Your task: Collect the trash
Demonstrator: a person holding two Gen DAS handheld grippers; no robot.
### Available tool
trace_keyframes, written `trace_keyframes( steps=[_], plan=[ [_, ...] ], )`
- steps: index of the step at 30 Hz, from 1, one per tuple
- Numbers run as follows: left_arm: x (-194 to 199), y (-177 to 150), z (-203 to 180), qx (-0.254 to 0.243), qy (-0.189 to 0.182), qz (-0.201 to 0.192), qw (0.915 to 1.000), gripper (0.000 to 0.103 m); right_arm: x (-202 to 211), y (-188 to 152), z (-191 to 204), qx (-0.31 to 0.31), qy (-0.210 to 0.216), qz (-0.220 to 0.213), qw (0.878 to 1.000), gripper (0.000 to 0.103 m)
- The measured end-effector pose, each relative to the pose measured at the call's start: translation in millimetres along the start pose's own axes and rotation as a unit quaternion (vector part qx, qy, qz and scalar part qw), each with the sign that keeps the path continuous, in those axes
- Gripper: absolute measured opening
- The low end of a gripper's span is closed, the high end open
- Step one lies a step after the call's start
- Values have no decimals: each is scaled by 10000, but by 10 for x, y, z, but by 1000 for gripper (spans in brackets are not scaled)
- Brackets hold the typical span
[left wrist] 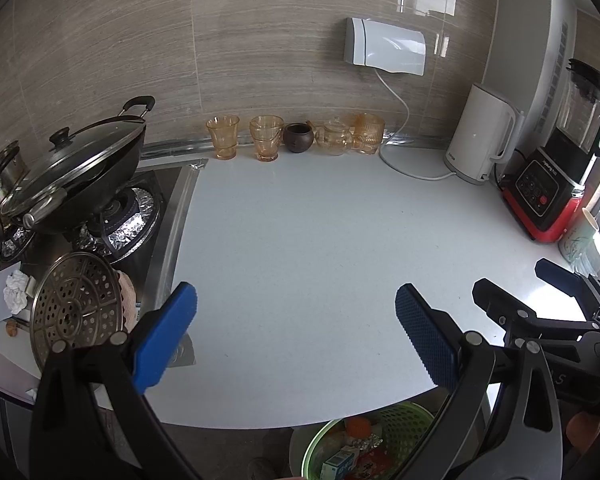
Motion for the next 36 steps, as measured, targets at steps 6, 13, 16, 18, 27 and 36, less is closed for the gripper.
trace_keyframes(
  steps=[6,13,16,18,27,36],
  plan=[
    [-8,19,13,-1,-13,8,10000,95,-3,11,4,1,-10,6,10000,101],
    [-10,15,7,-10,1,7,10000,95,-5,11,11,-4,-11,10,10000,101],
    [-21,23,17,-12,7,11,10000,95,-15,20,22,10,-13,20,10000,101],
    [-31,31,26,-9,-2,19,10000,95,-26,32,33,13,-16,21,10000,101],
    [-68,59,60,-35,-15,38,10000,95,-46,51,41,23,-20,30,10000,101],
    [-115,73,90,-88,9,59,9999,95,-74,60,49,28,-34,54,10000,101]
  ],
)
Point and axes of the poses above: each gripper's, at about its wrist camera, not at the fingertips, and x roughly against the way its jaws point, z to its left, y to its top, the point moved 6 cm from there along -x, roughly the way its jaws point, and after that the axes turned 8 degrees about z, right-handed, at the moved point
